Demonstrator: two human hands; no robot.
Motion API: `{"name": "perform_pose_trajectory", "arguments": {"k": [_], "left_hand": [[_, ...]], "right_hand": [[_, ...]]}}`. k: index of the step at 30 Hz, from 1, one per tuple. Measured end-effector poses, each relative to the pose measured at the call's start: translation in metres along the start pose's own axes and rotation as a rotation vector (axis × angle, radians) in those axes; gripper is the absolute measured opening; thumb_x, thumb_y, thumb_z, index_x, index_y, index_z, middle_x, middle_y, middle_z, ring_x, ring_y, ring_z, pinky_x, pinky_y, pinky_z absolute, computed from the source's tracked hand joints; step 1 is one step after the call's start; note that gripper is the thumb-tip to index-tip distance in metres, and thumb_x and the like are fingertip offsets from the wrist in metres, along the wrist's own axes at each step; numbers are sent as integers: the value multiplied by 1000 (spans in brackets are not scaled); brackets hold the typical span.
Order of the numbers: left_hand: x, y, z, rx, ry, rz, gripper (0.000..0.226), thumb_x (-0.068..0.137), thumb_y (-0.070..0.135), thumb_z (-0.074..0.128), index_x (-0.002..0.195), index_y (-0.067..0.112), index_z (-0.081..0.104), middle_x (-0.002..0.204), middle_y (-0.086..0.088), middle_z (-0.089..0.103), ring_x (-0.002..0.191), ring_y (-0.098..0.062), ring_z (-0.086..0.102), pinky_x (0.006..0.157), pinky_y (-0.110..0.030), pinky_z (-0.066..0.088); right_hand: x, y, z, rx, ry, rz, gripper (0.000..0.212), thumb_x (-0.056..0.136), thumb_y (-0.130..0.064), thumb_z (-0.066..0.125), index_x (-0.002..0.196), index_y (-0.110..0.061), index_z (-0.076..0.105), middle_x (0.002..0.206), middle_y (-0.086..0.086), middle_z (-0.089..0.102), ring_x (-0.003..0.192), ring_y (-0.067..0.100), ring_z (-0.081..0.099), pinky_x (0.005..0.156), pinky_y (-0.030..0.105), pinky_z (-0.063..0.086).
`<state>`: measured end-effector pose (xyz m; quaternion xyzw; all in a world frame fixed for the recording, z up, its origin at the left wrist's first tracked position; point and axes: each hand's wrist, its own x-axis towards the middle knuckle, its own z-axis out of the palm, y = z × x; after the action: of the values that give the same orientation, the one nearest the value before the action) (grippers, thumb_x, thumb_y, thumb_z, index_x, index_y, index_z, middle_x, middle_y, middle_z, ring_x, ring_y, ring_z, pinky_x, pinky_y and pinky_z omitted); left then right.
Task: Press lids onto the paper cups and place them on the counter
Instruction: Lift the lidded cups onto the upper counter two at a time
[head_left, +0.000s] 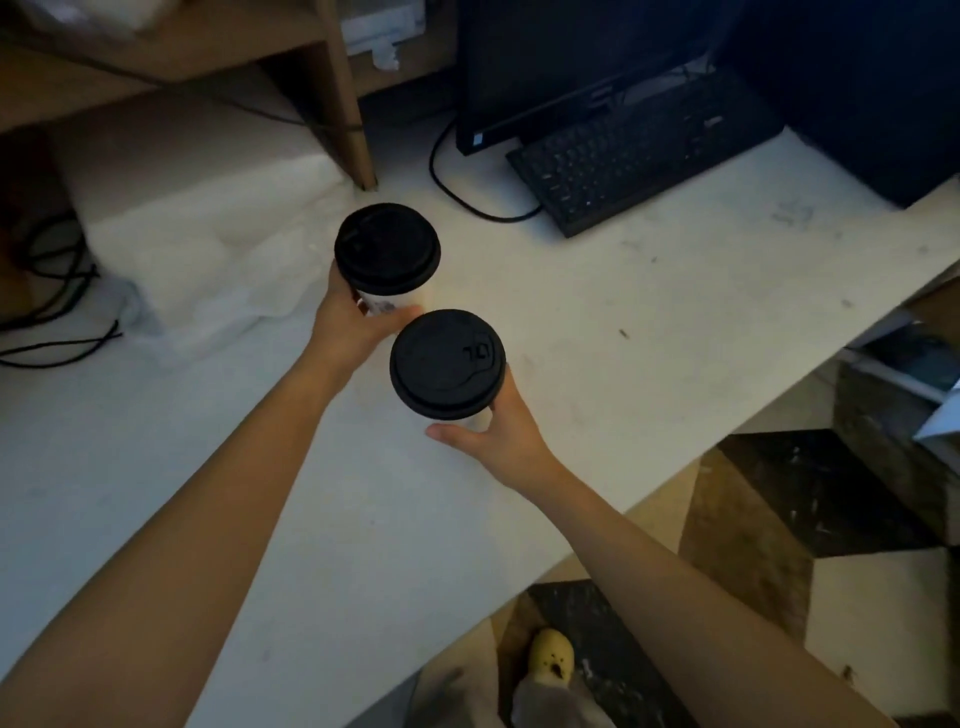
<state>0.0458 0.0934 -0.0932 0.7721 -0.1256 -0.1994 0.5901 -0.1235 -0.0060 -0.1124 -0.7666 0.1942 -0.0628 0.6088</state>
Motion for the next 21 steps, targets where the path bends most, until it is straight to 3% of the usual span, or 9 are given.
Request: {"name": "perform_pose_trajectory", "arguments": {"k": [6, 11, 17, 19, 21], "left_hand": [[-2, 11, 3, -9, 2, 18, 88, 70, 7, 80, 143, 21, 32, 140, 1, 47, 122, -11, 47, 99, -25, 41], [1, 49, 16, 5, -52, 70, 88, 68, 10, 81, 142, 22, 35, 137, 3, 50, 122, -13, 48, 102, -26, 40], [16, 119, 47, -21, -143, 157, 82, 68, 10, 81, 139, 20, 41, 133, 6, 54, 114, -9, 54, 87, -17, 45], [22, 141, 60, -34, -170, 187, 80, 66, 8, 81, 136, 19, 43, 127, 3, 59, 110, -11, 58, 88, -23, 49], [25, 164, 76, -48, -180, 205, 76, 66, 6, 81, 132, 20, 45, 115, 6, 63, 102, -6, 61, 80, -19, 51]], "right_hand": [[1, -5, -18, 50, 56, 14, 78, 71, -14, 80, 124, -44, 31, 127, -18, 46, 115, -12, 44, 93, 4, 36], [7, -26, -65, 76, 148, -23, 77, 71, -16, 81, 128, -36, 34, 131, -6, 50, 121, 6, 48, 99, 19, 42], [20, -69, -136, 81, 244, -43, 70, 72, -13, 79, 123, -34, 37, 111, -24, 52, 101, -3, 54, 82, 8, 47], [27, -84, -159, 80, 262, -54, 68, 71, -13, 79, 124, -32, 40, 110, -22, 53, 98, -2, 55, 85, 15, 49], [34, -97, -181, 80, 273, -69, 70, 71, -13, 79, 128, -26, 41, 115, -15, 55, 103, 4, 55, 85, 18, 48]]}}
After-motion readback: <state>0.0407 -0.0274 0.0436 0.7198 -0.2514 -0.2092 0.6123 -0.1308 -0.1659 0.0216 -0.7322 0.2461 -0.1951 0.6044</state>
